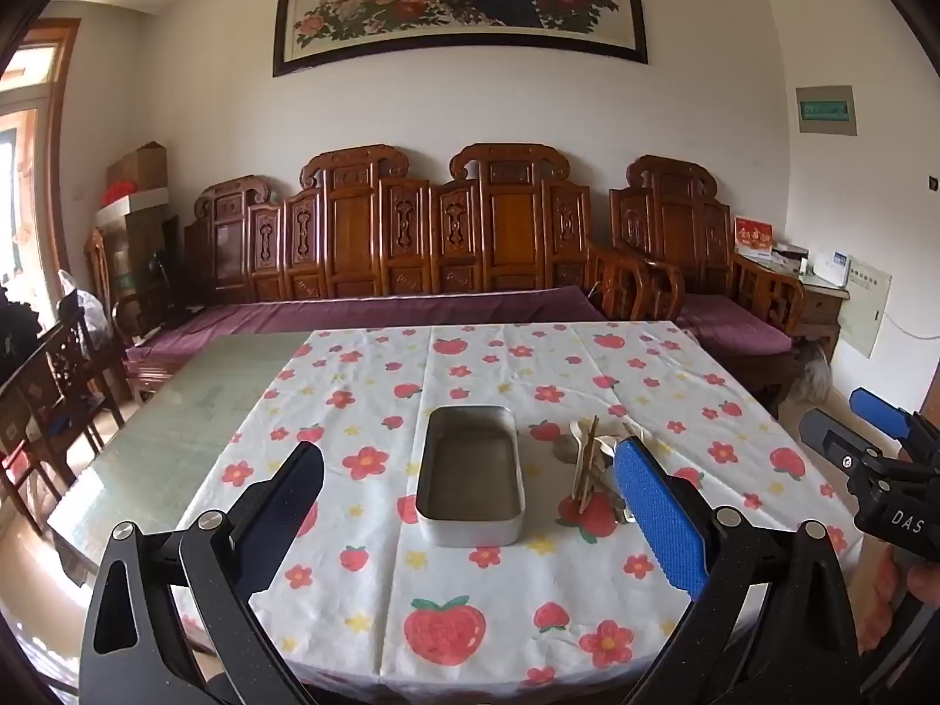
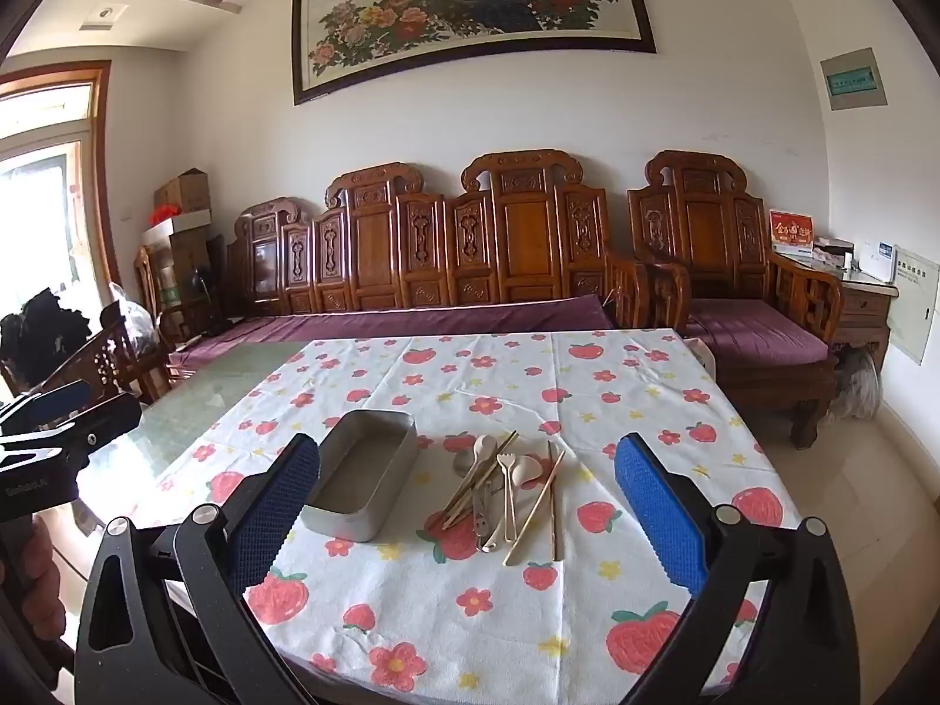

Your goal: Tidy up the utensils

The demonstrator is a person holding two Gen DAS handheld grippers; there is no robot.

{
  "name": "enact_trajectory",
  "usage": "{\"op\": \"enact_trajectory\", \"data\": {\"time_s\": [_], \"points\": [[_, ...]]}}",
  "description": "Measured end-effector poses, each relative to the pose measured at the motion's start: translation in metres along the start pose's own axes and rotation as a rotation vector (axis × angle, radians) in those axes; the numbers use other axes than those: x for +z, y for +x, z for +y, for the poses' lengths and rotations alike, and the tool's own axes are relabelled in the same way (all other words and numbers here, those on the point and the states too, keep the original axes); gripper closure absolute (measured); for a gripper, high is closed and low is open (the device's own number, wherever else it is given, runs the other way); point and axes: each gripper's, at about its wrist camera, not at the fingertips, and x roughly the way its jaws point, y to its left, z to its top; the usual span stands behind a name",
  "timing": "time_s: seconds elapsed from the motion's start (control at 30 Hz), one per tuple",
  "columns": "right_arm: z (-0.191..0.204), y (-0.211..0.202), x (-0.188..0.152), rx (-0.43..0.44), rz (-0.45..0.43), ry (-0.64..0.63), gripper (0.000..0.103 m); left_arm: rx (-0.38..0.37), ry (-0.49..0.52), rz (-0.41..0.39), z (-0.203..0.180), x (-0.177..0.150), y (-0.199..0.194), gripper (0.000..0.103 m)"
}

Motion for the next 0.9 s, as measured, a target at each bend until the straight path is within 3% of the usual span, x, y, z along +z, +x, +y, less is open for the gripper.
{"op": "enact_trajectory", "data": {"time_s": [0.9], "points": [[0.000,-0.005,0.001,0.001,-0.004,0.004,0.002,-0.014,-0.008,-0.016,-0.006,0.015,-0.013,0.007]]}}
